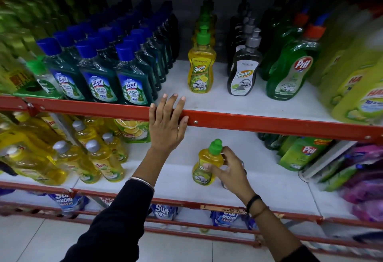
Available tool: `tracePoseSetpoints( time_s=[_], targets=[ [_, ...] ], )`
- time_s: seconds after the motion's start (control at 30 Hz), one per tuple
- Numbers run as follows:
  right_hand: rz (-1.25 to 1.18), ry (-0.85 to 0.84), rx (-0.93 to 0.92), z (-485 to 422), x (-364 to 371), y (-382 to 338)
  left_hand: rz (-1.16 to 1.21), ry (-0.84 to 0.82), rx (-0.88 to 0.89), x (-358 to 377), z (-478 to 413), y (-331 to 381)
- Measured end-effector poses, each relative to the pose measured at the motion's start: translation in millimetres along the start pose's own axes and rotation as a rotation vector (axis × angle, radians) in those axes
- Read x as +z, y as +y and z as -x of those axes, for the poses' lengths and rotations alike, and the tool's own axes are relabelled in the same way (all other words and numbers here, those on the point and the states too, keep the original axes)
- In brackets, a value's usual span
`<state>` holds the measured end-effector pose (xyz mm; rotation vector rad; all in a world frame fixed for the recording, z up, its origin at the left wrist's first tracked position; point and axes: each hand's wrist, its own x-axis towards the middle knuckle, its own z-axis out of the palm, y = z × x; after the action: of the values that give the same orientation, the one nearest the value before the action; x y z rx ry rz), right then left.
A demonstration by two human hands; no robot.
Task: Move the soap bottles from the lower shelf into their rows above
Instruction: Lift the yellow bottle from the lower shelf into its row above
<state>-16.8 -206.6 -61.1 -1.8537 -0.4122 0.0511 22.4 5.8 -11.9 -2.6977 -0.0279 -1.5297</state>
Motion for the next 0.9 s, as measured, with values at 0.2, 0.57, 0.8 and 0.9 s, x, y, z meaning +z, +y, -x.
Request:
tracePoseSetpoints(
  time_s=[0.2,0.57,0.8,0.9],
  targets=[
    [-0.074,0.136,-0.262,-2.2,-39.4,-90.0,-0.001,-0.039,-0.016,-4.8,-1.5,1.2],
    [0.091,0.402,-0.483,-70.6,-60.3,-185.0,0.032,-0.077,-0.043,-8.4,0.2,1.4],
    [0.193,0.350,-0.367,-120.7,-27.6,-163.1,-0.002,-0.049,-0.016,-4.9,-0.6,-1.0],
    [0.231,0.341,-0.364,-126.6,-21.0,-156.5,-0.010,-0.035,-0.007,-4.3,-0.5,-0.9]
  ],
)
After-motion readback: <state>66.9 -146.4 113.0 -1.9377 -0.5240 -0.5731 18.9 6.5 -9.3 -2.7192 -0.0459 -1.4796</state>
